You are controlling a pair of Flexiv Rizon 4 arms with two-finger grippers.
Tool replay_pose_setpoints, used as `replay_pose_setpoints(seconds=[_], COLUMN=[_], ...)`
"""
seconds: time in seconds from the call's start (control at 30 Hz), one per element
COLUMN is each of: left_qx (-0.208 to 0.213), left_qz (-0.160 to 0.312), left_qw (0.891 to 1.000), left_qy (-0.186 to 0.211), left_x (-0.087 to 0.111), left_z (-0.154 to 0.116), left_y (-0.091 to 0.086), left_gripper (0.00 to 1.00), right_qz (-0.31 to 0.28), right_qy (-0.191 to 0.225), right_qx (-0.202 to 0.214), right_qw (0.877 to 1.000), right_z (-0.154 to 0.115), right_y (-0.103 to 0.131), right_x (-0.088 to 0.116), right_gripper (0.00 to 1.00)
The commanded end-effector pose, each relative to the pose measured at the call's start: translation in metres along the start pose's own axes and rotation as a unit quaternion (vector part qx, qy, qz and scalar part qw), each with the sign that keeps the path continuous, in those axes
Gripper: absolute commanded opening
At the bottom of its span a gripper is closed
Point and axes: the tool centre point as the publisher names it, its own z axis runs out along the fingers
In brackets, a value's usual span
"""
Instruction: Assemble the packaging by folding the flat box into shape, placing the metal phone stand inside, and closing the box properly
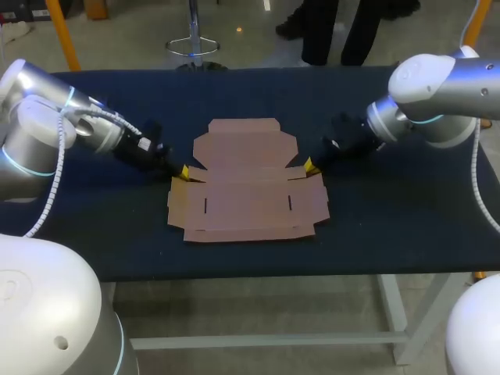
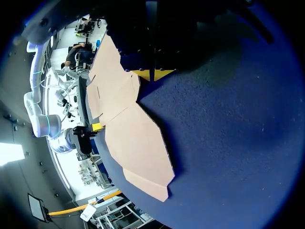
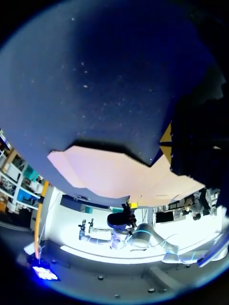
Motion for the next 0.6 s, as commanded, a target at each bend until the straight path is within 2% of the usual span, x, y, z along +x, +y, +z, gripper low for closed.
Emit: replay_pose_setpoints(seconds=[0.03, 0.6], left_qx=[-0.002, 0.004], left_qz=[0.000, 0.001], left_qw=[1.000, 1.000], left_qy=[0.000, -0.008], left_x=[0.000, 0.001], left_z=[0.002, 0.004], left_y=[-0.001, 0.000], left_gripper=[0.00, 0.00], right_qz=[-0.002, 0.016], right_qy=[0.009, 0.026], right_qx=[0.000, -0.020], right_qw=[1.000, 0.999], right_z=[0.003, 0.004], right_y=[0.002, -0.002], right_x=[-0.002, 0.013], right_gripper=[0.00, 0.00])
